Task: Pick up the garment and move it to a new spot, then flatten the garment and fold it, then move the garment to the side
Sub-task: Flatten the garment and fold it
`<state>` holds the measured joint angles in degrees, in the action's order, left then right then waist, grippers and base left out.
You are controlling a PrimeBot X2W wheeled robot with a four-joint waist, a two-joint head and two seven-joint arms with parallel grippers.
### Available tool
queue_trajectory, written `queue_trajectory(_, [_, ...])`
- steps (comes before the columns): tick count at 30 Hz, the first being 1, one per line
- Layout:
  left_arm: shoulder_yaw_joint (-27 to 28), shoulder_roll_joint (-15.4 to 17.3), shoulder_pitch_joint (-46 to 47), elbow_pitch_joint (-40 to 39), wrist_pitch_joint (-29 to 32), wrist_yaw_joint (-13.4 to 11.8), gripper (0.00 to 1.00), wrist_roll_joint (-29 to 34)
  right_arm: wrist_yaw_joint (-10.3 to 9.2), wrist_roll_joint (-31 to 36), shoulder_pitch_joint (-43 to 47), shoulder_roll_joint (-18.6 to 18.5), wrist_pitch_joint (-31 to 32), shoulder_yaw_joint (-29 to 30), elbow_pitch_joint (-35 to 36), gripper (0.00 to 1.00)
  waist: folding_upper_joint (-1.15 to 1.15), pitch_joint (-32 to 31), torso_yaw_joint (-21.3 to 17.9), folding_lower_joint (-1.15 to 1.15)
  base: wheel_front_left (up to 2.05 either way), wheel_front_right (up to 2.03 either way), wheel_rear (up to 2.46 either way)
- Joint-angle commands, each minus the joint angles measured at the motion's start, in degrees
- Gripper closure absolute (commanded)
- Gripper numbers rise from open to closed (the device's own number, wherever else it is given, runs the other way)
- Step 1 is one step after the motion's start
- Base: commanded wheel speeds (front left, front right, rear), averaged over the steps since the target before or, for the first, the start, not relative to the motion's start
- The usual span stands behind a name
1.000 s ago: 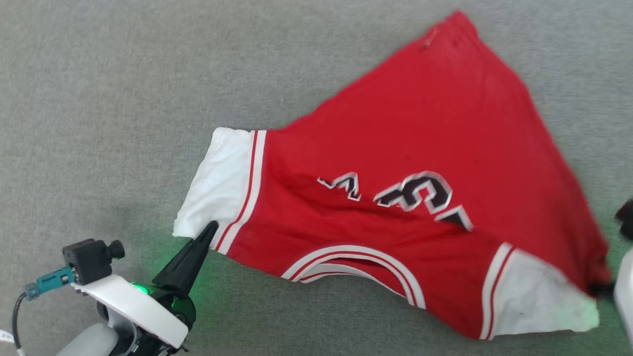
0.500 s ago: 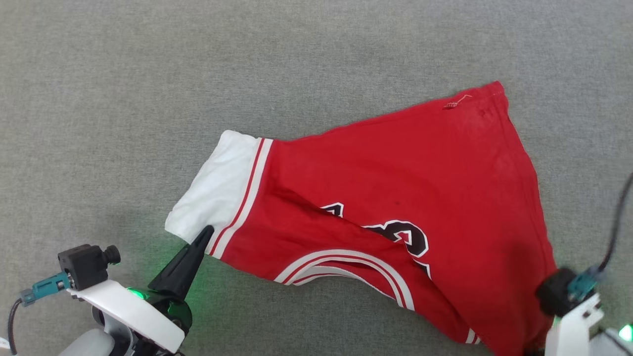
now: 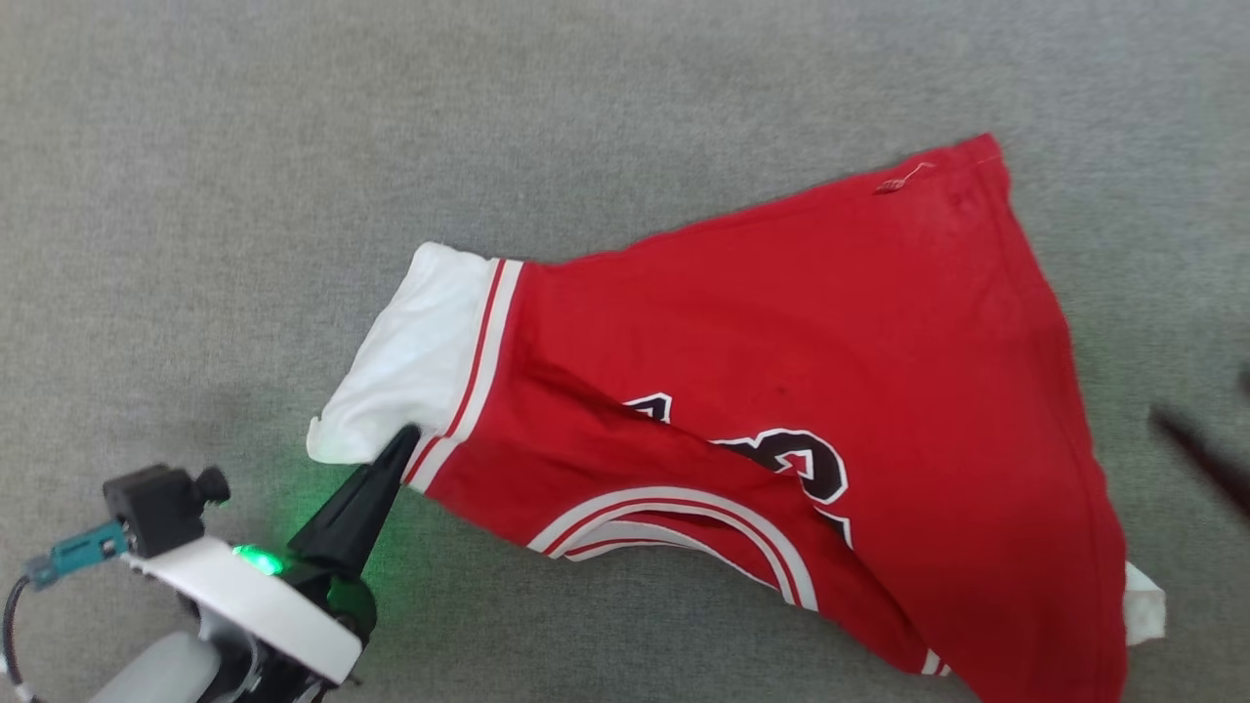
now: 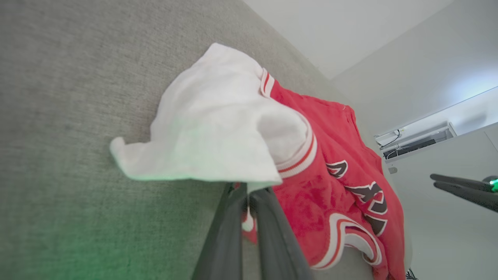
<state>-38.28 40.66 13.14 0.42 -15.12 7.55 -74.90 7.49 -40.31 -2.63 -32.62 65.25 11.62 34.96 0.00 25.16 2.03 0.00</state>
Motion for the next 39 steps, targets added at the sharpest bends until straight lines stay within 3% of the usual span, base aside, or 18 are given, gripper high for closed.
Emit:
queue_trajectory(1, [-0.37,-0.35,1.68,-0.42,-0.02,-0.17,1.0,0.55,0.0,0.87,-6.03,0.04,-1.93,-0.07,-1.91,0.0,0.0,1.5,0.92,0.0,0.0,0.0,0.0])
queue_trajectory(3, [-0.88,-0.51,2.24,-0.53,-0.02,-0.17,1.0,0.68,0.0,1.76,-8.77,0.18,-2.72,-0.4,-3.47,0.0,0.0,2.11,1.43,0.0,0.0,0.0,0.0])
queue_trajectory(14, [-4.3,-2.85,9.27,0.24,-0.01,-0.17,1.0,0.39,0.0,10.2,-32.74,0.56,-3.67,-18.03,-24.4,0.0,0.0,7.95,5.81,0.0,0.0,0.0,0.0])
queue_trajectory(23, [-5.25,-4.82,11.91,1.33,-0.01,-0.16,1.0,0.28,-0.02,11.36,-36.06,-1.08,-2.34,-26.16,-37.11,0.0,0.0,10.07,7.49,0.0,0.0,0.0,0.0])
queue_trajectory(24, [-5.31,-4.95,12.03,1.41,-0.01,-0.14,1.0,0.24,-0.01,10.75,-35.77,-1.14,-1.83,-27.14,-37.85,0.33,0.0,10.11,7.45,0.0,0.0,0.0,0.0])
queue_trajectory(25, [-5.41,-5.04,12.15,1.53,0.0,-0.13,1.0,0.21,-0.01,10.09,-35.58,-1.21,-1.29,-28.14,-38.29,0.93,0.0,10.13,7.39,0.0,0.0,0.0,0.0])
queue_trajectory(26, [-5.45,-5.08,12.29,1.67,0.0,-0.13,1.0,0.14,0.01,9.47,-35.45,-1.15,-1.28,-28.51,-38.5,1.0,0.0,10.14,7.3,0.0,0.0,0.0,0.0])
queue_trajectory(32, [-5.79,-4.42,13.39,2.7,0.0,-0.12,1.0,-0.12,-0.02,7.73,-37.26,-0.53,-4.99,-26.32,-38.01,1.0,0.0,9.06,6.45,0.0,0.0,0.0,0.0])
queue_trajectory(39, [-8.35,0.04,20.98,3.74,0.11,-0.13,1.0,-0.88,-0.01,7.75,-43.88,2.41,-14.3,-21.38,-39.78,1.0,0.0,6.94,4.57,0.0,0.0,0.0,0.0])
